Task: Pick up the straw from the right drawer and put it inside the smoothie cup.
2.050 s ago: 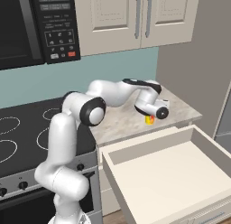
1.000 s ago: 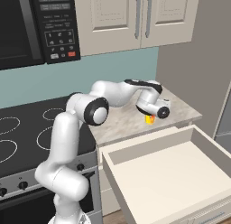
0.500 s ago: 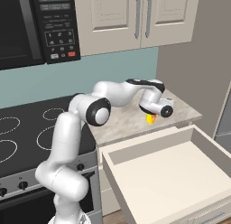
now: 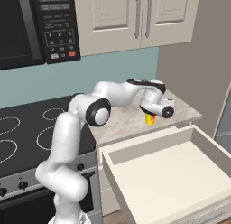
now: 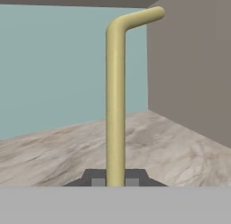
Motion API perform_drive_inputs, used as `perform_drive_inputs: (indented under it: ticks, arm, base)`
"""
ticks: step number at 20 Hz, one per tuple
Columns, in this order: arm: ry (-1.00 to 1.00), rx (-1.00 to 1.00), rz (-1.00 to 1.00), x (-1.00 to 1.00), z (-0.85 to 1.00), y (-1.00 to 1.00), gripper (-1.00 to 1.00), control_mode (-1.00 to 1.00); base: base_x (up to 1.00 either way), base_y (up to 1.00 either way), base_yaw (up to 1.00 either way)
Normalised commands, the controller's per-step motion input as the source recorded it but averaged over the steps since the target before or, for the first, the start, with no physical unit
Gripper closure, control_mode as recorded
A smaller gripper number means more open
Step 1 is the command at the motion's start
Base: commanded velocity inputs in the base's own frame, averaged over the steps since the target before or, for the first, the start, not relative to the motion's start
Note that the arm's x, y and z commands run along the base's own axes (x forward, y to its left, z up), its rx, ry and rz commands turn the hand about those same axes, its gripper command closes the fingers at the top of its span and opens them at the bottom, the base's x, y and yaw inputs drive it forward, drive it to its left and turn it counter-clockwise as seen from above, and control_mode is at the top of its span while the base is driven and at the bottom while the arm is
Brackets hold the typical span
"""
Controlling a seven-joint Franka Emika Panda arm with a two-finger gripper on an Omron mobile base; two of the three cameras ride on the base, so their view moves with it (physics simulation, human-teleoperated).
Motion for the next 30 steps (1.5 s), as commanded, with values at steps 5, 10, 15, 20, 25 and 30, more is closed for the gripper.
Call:
perform_drive_inputs:
  ticks: [5,10,15,20,25,30]
  arm:
    - [0.00,0.00,0.00,0.02,0.00,0.00,1.00,-1.00]
    - [0.00,-0.01,0.00,0.15,-0.06,0.00,1.00,-1.00]
    - [0.00,0.00,0.00,0.22,-0.06,0.00,1.00,-1.00]
    - [0.00,-0.01,0.00,0.11,-0.08,0.00,1.00,-1.00]
    - [0.00,0.00,0.00,0.01,-0.06,0.00,1.00,-1.00]
    - [0.00,0.00,0.00,-0.09,0.00,0.00,1.00,-1.00]
  base:
    - [0.00,0.00,0.00]
    - [0.00,0.00,0.00]
    - [0.00,0.00,0.00]
    - [0.00,0.00,0.00]
    - [0.00,0.00,0.00]
    - [0.00,0.00,0.00]
